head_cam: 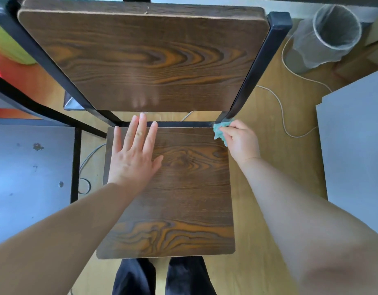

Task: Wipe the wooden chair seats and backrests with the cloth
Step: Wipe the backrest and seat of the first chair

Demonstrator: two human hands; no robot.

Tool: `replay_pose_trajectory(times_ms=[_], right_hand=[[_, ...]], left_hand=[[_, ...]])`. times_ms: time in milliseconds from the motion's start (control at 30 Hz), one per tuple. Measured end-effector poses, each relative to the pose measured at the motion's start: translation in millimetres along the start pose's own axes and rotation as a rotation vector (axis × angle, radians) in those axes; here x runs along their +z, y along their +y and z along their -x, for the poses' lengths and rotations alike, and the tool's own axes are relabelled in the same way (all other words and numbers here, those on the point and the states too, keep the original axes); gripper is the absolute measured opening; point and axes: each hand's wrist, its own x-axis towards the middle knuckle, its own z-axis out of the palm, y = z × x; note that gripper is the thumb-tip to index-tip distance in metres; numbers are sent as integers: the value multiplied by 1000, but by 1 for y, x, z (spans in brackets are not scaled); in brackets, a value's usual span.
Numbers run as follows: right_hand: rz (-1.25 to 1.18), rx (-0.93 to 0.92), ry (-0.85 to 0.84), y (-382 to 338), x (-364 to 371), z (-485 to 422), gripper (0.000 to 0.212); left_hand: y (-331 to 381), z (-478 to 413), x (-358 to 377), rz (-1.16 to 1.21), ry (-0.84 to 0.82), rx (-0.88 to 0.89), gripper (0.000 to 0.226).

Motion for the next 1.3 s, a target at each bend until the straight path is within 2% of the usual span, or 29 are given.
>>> replay_pose_trajectory(times_ms=[133, 433, 667, 833, 1067, 1300], right_hand=[[-20, 133, 9, -9, 3, 4, 24], [-25, -151, 190, -58, -40, 73, 35], [-118, -225, 537, -121, -110, 59, 31], [-148, -145, 628, -168, -145, 23, 36], [-154, -102, 672, -203, -126, 4, 31], [-163, -220, 738, -225, -98, 2, 36]], left_hand=[[-10, 3, -7, 6, 12, 3, 84], [-32, 10, -49, 19, 89, 44, 85], [-60, 6, -86, -10, 174, 88, 85], [-75, 5, -97, -15, 217, 90, 85], [-95, 4, -94, 9, 238, 97, 84], [-106, 6, -81, -13, 216, 102, 85]])
